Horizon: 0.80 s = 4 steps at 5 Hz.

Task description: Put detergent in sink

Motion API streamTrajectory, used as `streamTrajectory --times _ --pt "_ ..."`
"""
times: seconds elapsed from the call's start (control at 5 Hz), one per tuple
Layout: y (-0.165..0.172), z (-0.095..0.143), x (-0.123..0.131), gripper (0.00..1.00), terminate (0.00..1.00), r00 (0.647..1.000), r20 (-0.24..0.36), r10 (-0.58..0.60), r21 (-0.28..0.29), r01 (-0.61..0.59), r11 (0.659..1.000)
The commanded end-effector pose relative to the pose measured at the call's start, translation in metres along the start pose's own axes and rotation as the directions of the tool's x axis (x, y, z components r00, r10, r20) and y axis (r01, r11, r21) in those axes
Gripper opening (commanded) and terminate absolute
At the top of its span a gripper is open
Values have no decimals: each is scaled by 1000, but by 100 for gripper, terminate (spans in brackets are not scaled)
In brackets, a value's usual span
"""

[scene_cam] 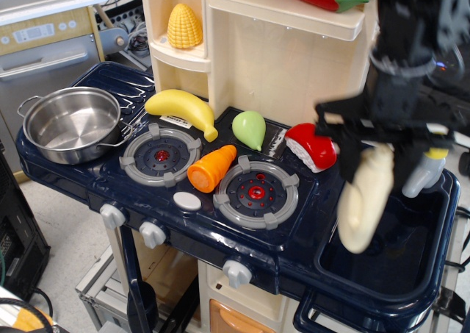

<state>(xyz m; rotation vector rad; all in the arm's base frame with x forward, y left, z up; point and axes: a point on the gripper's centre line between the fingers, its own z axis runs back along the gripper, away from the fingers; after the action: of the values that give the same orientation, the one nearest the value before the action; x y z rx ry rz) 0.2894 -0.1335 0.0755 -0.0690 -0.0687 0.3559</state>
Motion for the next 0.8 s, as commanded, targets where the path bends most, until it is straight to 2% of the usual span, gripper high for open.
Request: streamTrajectory --times 0.0,0.4,0.6 --pt "-7 -1 -2 0 0 997 62 45 -49 -42 998" --pt "-10 -8 -3 0 0 998 53 31 -70 -27 997" --pt "-9 -9 -5 100 0 996 65 63 -88 -58 994"
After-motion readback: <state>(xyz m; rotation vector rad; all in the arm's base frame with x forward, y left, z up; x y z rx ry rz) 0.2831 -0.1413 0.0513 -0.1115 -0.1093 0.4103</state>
